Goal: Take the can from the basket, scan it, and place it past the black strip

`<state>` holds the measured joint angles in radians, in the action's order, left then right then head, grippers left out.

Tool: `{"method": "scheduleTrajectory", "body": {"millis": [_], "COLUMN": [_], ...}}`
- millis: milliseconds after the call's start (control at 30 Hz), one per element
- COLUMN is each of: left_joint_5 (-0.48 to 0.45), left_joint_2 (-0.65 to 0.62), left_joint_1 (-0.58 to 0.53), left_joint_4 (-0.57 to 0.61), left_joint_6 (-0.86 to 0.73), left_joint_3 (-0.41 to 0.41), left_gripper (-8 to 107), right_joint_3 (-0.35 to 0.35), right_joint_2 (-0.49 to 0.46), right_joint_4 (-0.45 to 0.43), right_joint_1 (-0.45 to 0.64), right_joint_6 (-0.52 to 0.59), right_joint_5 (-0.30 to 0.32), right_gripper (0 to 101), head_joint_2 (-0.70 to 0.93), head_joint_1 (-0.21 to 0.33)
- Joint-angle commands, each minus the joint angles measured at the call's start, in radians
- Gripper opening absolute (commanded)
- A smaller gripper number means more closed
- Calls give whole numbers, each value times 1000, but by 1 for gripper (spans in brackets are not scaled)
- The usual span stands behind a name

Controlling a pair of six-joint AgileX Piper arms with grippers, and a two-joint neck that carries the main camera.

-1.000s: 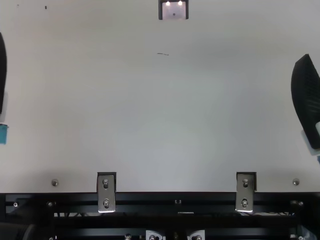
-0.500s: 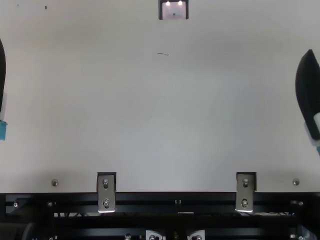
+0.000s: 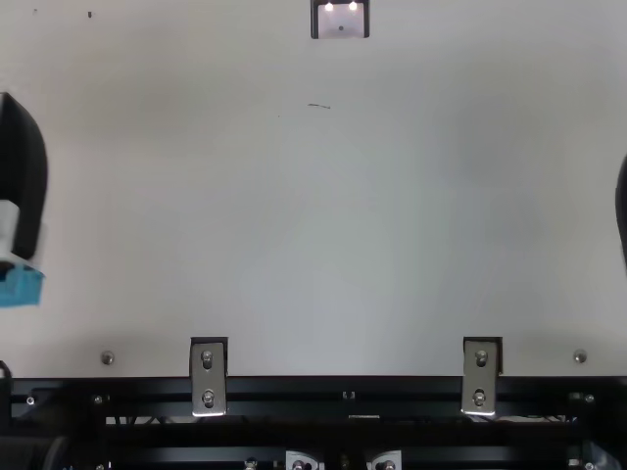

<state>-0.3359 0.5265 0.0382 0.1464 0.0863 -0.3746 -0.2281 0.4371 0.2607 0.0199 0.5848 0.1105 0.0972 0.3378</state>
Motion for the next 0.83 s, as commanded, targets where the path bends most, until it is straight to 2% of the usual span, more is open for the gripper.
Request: {"method": "scheduleTrajectory", "body": {"millis": [0, 100, 800], "left_joint_5": [0, -10, -10], "left_joint_2": [0, -6, -6], "left_joint_1": [0, -1, -1], "left_joint_4": [0, 0, 0], "left_joint_6": [0, 1, 1], "left_joint_3": [0, 8, 8], "left_gripper": [90, 90, 90], "right_joint_3": [0, 8, 8], "right_joint_2": [0, -41, -42], "right_joint_4": [0, -15, -15], "right_joint_1": [0, 0, 0], "right_joint_6": [0, -21, -22], "right_joint_5": [0, 19, 15], "right_gripper": [101, 101, 101], "head_joint_2": [11, 11, 11], "head_joint_1": [35, 35, 35]}}
